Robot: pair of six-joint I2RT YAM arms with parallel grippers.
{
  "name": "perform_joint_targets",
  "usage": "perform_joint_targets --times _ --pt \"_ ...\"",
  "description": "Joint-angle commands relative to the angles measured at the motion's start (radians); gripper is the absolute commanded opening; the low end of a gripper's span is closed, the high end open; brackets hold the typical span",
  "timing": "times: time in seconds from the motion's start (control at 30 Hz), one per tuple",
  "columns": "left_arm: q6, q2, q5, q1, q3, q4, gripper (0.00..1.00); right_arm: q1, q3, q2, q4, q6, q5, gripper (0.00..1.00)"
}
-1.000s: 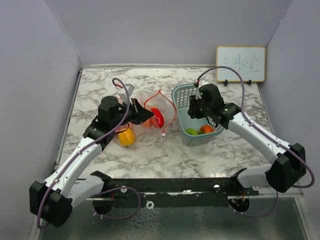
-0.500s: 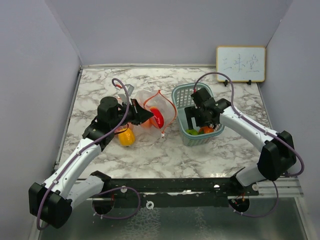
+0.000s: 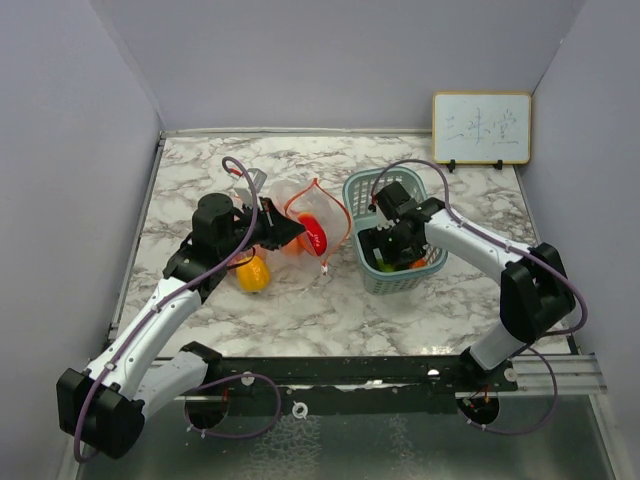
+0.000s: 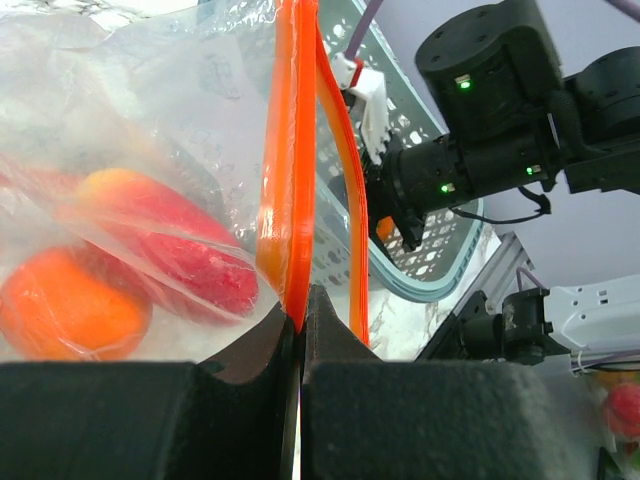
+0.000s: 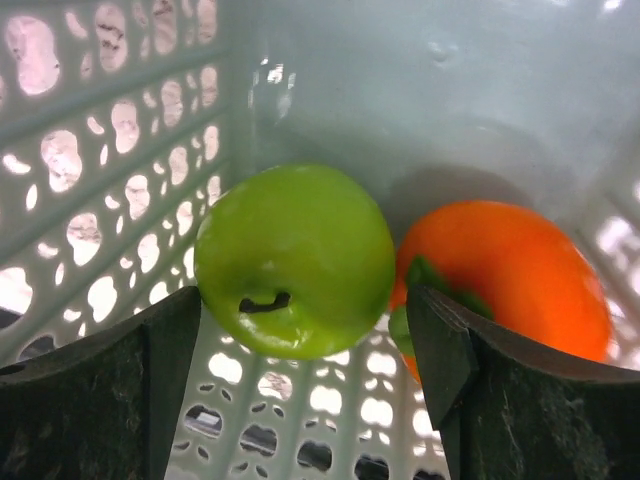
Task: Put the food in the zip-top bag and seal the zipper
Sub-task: Pick up the fake fruit from the bin.
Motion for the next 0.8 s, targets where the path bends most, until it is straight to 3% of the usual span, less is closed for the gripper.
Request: perform_joint_targets --times 0.0,0.07,0.17,0.3,0.57,0.67,0.77 --pt "0.011 -0.020 0.025 0.009 -0.014 0.028 0.00 0.002 -0.063 0.059 0.040 -0.012 -0.059 0.83" --pt "0.011 -0.021 0.025 0.011 -0.014 0.025 0.00 0.002 -0.084 0.074 0.071 -0.008 -0.069 0.78" --pt "0.012 -0.022 0.025 0.014 -0.011 0.018 0.00 0.002 -0.089 0.083 0.089 0.000 -0.058 0.54" --pt "0.013 -0.022 0.024 0.016 -0.006 0.013 0.00 0.002 -0.037 0.037 0.066 0.010 -0.012 0.37" --pt "-0.003 -0.018 0.033 0.018 -0.019 0.032 0.00 0.002 0.132 -0.142 0.074 0.011 0.127 0.28" --pt "-0.002 -0.019 0.032 0.018 -0.021 0.029 0.00 0.002 0.148 -0.228 0.152 -0.035 0.050 0.27" --pt "-0.008 -0.017 0.030 0.019 -0.021 0.032 0.00 0.002 0.152 -0.297 0.239 -0.064 -0.176 0.26"
